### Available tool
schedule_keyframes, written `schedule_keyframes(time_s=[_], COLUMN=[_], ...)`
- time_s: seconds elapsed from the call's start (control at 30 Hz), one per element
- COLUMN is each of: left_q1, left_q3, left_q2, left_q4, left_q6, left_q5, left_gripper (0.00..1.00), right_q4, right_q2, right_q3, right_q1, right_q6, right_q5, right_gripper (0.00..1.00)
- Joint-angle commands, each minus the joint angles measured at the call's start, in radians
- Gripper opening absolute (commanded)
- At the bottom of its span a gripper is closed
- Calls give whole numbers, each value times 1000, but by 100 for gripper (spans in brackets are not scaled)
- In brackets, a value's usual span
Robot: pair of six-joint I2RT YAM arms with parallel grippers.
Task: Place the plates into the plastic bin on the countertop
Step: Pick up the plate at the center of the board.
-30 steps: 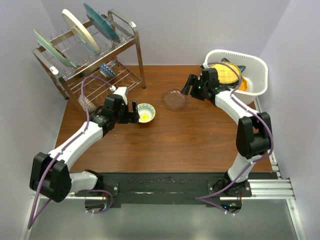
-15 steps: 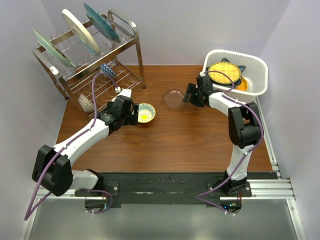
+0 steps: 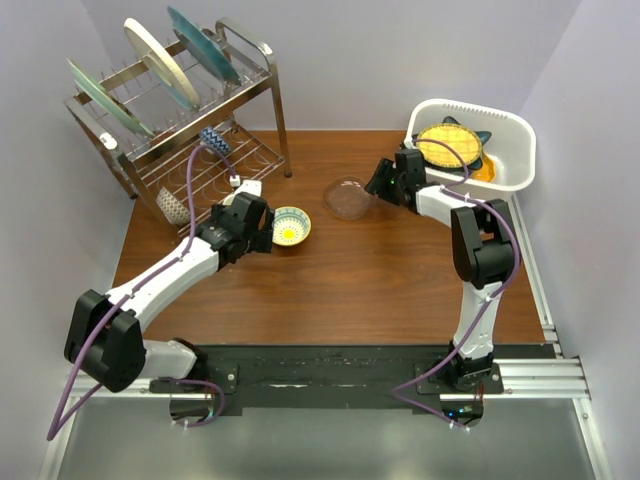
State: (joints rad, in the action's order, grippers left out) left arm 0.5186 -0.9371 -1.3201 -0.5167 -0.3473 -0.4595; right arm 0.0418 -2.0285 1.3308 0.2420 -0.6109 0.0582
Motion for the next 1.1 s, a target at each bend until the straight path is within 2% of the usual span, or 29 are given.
schedule_keyframes(time_s=[0.0,0.37,0.6,1.07], left_q1=[6,6,6,6], left_q3=[-12,-15,-11,4], left_q2=[24,16,24,55], left_q4=[6,18,27,33], left_q6=[7,14,14,7], left_q5=[-33,-7,8,22], left_gripper=[99,99,100,99], right_q4=[-22,-32,-39,-88], right_q2=[-59,-53,-13,-1], right_q3=[-5,-50,-74,-97], right_q1=[-1,26,60,105], right_q6=[-55,-30,11,36], right_q5=[43,23,-46,-77], right_gripper=[54,49,50,49])
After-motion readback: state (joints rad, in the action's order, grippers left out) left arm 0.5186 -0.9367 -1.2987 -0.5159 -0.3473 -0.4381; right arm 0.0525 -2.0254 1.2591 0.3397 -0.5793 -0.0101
